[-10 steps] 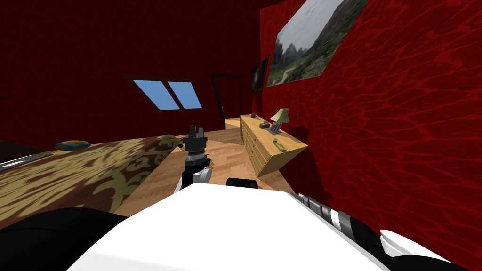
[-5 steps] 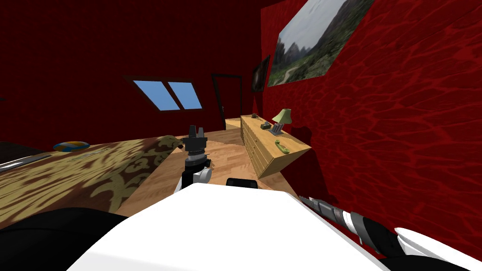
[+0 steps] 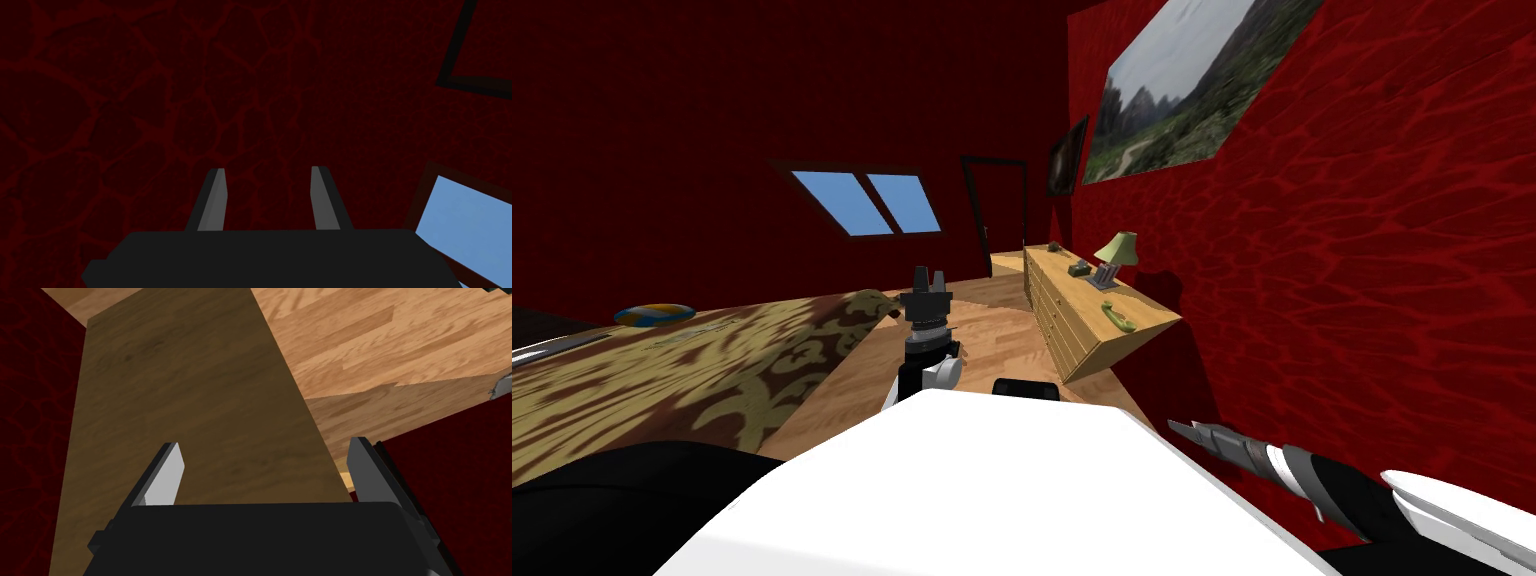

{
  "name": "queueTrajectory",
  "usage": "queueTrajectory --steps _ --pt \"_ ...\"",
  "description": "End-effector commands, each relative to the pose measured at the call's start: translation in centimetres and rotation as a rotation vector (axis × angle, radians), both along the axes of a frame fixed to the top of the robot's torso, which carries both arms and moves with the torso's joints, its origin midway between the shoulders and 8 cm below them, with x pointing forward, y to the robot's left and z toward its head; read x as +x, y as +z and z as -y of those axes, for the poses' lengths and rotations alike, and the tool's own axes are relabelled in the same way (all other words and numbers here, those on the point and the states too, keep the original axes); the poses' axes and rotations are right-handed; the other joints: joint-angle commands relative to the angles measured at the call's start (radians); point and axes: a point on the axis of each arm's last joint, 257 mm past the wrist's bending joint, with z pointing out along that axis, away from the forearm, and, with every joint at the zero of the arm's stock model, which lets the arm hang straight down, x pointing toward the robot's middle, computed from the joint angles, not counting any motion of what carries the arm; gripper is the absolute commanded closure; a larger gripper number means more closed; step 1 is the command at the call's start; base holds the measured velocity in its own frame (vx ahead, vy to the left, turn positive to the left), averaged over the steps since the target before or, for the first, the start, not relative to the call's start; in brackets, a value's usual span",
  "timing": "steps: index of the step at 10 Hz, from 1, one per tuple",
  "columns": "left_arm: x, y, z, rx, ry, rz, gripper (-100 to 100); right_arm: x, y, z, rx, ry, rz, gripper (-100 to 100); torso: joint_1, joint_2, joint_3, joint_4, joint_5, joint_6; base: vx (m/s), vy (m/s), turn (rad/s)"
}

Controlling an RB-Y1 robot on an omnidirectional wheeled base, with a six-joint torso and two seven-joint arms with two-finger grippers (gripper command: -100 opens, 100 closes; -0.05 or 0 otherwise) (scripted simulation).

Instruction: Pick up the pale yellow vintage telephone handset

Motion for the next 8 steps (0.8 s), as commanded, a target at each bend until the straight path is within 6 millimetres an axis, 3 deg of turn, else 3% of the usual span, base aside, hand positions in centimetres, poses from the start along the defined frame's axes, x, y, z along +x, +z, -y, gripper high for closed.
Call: queueTrajectory --steps 1,2,5,6,8 --pt "0.0 0.0 0.0 0.000 0.000 0.000 0 0.0 0.6 2.1 -0.047 0.015 -0.022 -100 0.000 0.000 0.000 0.000 0.000 0.000 0.087 0.055 -0.007" --pt "0.0 0.0 0.0 0.000 0.000 0.000 0 0.3 0.9 2.3 -0.057 0.030 -0.027 -100 0.000 -0.001 -0.001 0.000 0.000 0.000 0.076 0.047 -0.002" --pt "0.0 0.0 0.0 0.000 0.000 0.000 0 0.9 2.5 5.7 -0.134 0.058 -0.058 -100 0.000 0.000 0.000 0.000 0.000 0.000 0.083 0.052 0.001" --pt "0.0 0.0 0.0 0.000 0.000 0.000 0 1.2 2.7 5.9 -0.141 0.068 -0.061 -100 0.001 -0.002 -0.001 0.000 0.000 0.000 0.091 0.049 0.002" --pt "0.0 0.0 0.0 0.000 0.000 0.000 0 2.1 4.3 8.4 -0.200 0.088 -0.080 -100 0.001 -0.002 -0.001 0.000 0.000 0.000 0.126 0.073 0.024"
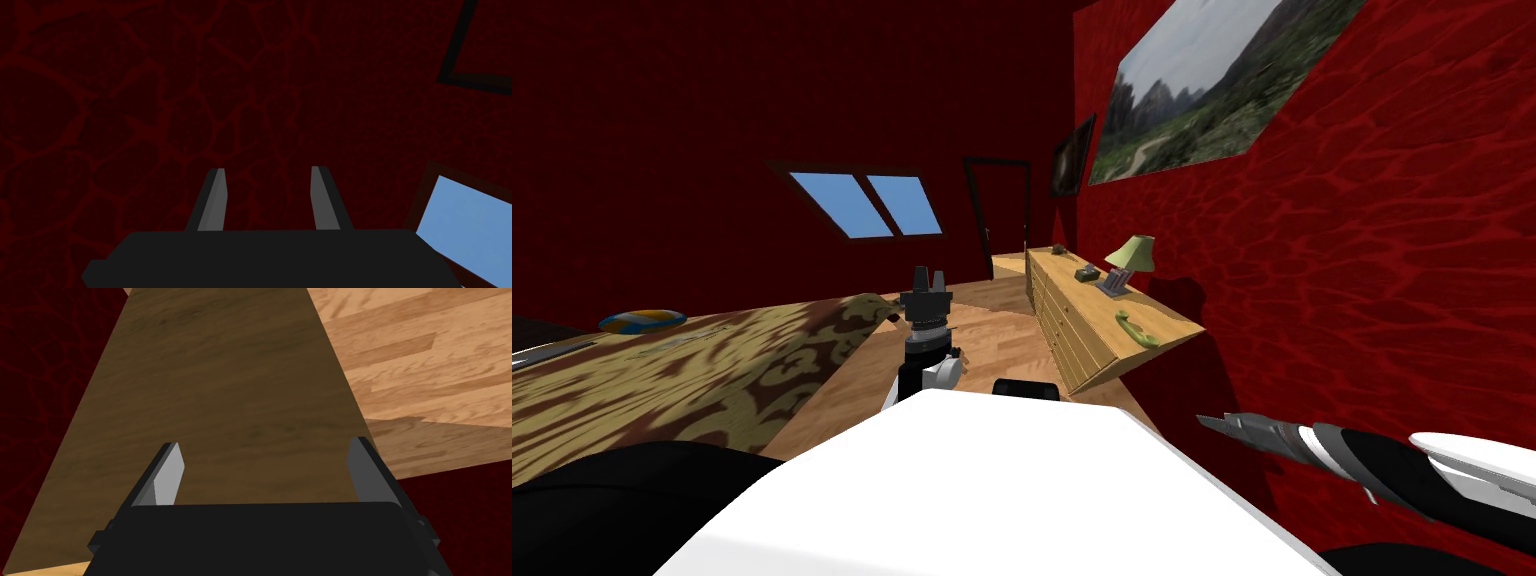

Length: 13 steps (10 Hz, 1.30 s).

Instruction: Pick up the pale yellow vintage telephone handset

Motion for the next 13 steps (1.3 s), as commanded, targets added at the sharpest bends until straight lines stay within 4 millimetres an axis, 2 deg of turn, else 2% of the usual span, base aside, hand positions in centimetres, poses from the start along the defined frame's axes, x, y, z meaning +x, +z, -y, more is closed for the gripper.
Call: queueTrajectory --steps 1,2,4,5,7,11,13 --pt "0.0 0.0 0.0 0.000 0.000 0.000 0 0.5 0.7 0.9 -0.026 0.018 -0.010 -100 0.000 0.000 0.000 0.000 0.000 0.000 0.128 0.069 0.013" --pt "0.0 0.0 0.0 0.000 0.000 0.000 0 1.2 1.5 1.9 -0.054 0.032 -0.017 -100 0.000 0.001 0.000 0.000 0.000 0.000 0.140 0.087 0.036" --pt "0.0 0.0 0.0 0.000 0.000 0.000 0 1.2 1.5 1.9 -0.054 0.032 -0.017 -100 0.000 0.001 0.000 0.000 0.000 0.000 0.085 0.041 0.007" --pt "0.0 0.0 0.0 0.000 0.000 0.000 0 1.9 2.3 2.6 -0.075 0.044 -0.022 -100 -0.004 0.005 0.003 0.001 -0.001 0.001 0.084 0.010 0.039" --pt "0.0 0.0 0.0 0.000 0.000 0.000 0 3.2 3.4 3.4 -0.101 0.058 -0.022 -100 -0.003 -0.003 -0.001 -0.001 -0.001 0.000 0.237 0.044 0.106" --pt "0.0 0.0 0.0 0.000 0.000 0.000 0 3.5 3.5 3.0 -0.089 0.045 -0.023 -100 0.001 -0.009 -0.006 -0.002 0.000 0.000 0.239 0.072 0.080" --pt "0.0 0.0 0.0 0.000 0.000 0.000 0 3.5 3.6 3.0 -0.092 0.049 -0.021 -100 -0.003 0.000 -0.001 -0.001 -0.001 0.001 0.073 0.012 0.011"
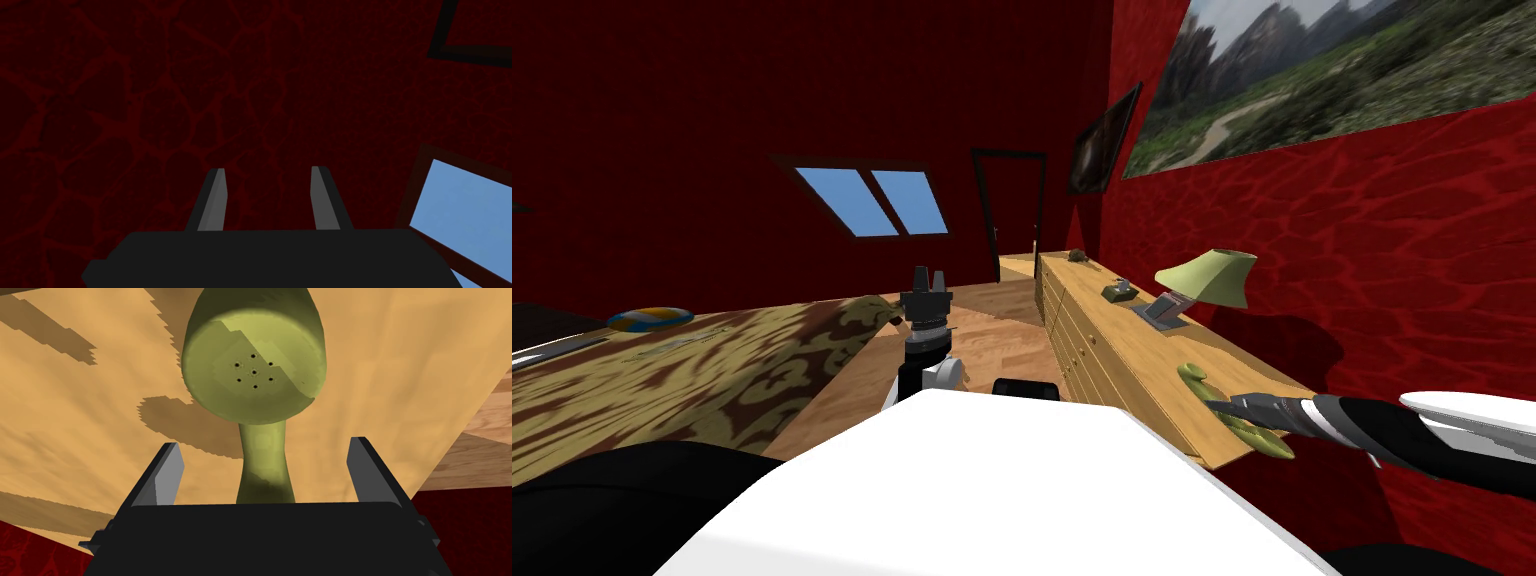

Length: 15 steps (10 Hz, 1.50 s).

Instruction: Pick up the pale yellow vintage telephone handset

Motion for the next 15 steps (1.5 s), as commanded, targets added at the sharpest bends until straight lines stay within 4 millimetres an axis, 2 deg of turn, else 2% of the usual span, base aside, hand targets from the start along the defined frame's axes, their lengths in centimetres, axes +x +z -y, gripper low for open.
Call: queueTrajectory --steps 1,2,5,12,13,14,15 --pt "0.0 0.0 0.0 0.000 0.000 0.000 0 0.0 0.0 0.0 0.000 0.000 0.000 0 0.000 0.000 0.000 0.000 0.000 0.000 0.011 0.002 0.003" --pt "0.0 0.0 0.0 0.000 0.000 0.000 0 -1.6 -0.2 1.0 -0.004 0.017 0.002 -100 -0.001 0.003 0.002 0.001 0.000 0.000 0.120 0.022 -0.081" --pt "0.0 0.0 0.0 0.000 0.000 0.000 0 -2.7 -0.5 1.3 -0.003 0.025 0.005 -100 0.001 -0.002 -0.001 0.000 0.000 0.000 0.112 0.029 -0.047" --pt "0.0 0.0 0.0 0.000 0.000 0.000 0 -10.1 -2.3 3.3 0.000 0.072 0.005 -100 0.002 -0.003 -0.002 -0.001 0.000 0.000 0.135 0.042 -0.065" --pt "0.0 0.0 0.0 0.000 0.000 0.000 0 -9.3 -2.1 3.1 -0.002 0.065 0.006 -100 0.002 -0.004 -0.002 -0.001 0.000 0.000 0.065 0.021 -0.017" --pt "0.0 0.0 0.0 0.000 0.000 0.000 0 -9.4 -2.1 3.1 -0.001 0.069 0.005 100 0.001 0.000 0.000 0.000 0.000 -0.001 0.011 0.004 0.005" --pt "0.0 0.0 0.0 0.000 0.000 0.000 0 -9.4 -2.1 3.1 -0.001 0.069 0.005 100 -0.001 0.003 0.002 0.001 0.000 0.000 0.006 0.000 -0.002"
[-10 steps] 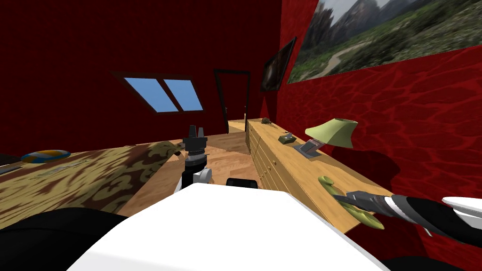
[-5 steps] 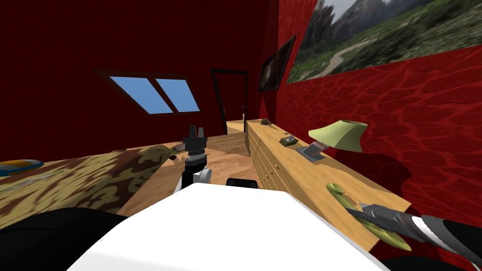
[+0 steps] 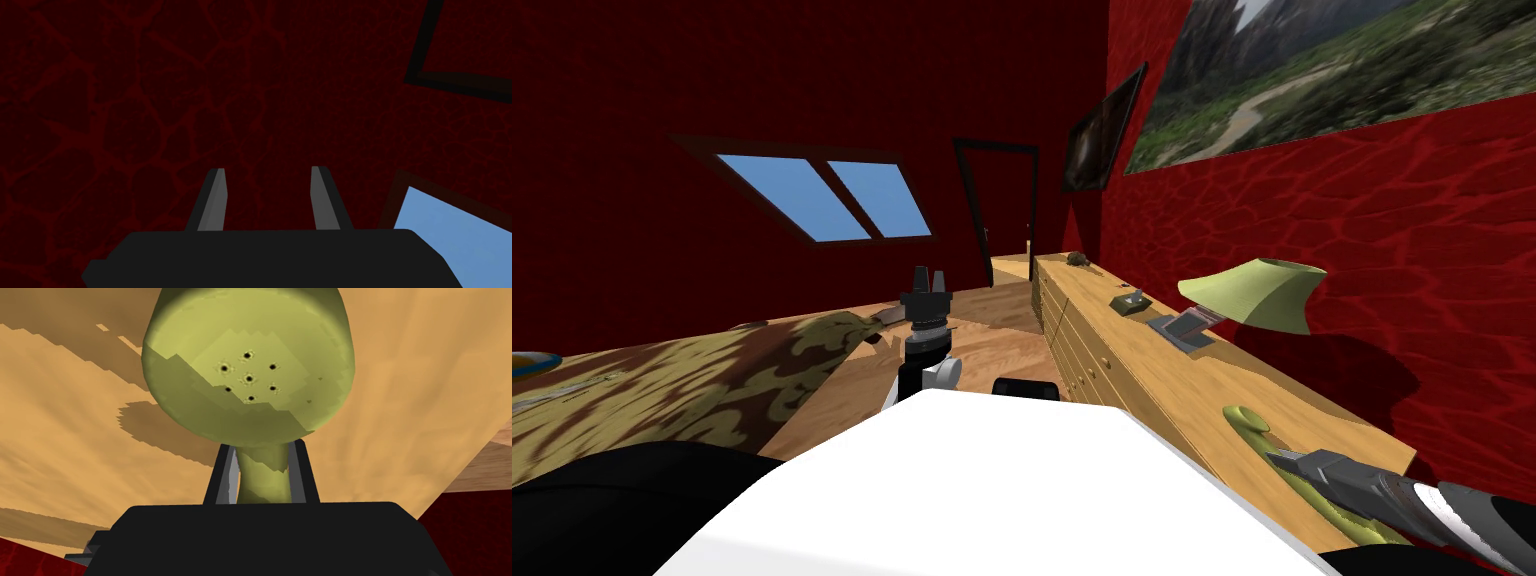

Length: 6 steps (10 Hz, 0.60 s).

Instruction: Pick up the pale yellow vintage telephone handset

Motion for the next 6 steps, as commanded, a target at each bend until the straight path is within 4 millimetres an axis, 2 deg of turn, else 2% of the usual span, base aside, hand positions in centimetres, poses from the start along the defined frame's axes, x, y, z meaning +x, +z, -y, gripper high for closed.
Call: queueTrajectory --steps 1,3,4,5,6 --pt "0.0 0.0 0.0 0.000 0.000 0.000 0 0.0 0.0 0.0 0.000 0.000 0.000 100 0.000 0.000 0.000 0.000 0.000 0.000 0.000 0.000 0.000" --pt "0.0 0.0 0.0 0.000 0.000 0.000 0 0.0 0.0 0.0 0.000 0.000 0.000 100 0.000 0.001 0.001 0.000 0.000 0.000 0.000 0.000 0.000" --pt "0.0 0.0 0.0 0.000 0.000 0.000 0 0.0 0.0 0.0 0.000 0.000 0.000 0 0.000 0.001 0.001 0.000 0.000 0.000 0.000 0.000 0.000" --pt "0.0 0.0 0.0 0.000 0.000 0.000 0 1.6 0.4 -0.2 -0.001 -0.009 0.001 100 0.000 0.001 0.001 0.000 0.000 0.000 -0.088 -0.014 0.089" --pt "0.0 0.0 0.0 0.000 0.000 0.000 0 1.6 0.4 -0.2 -0.001 -0.009 0.001 100 0.000 0.004 0.002 0.001 0.000 -0.002 -0.114 -0.041 0.074"
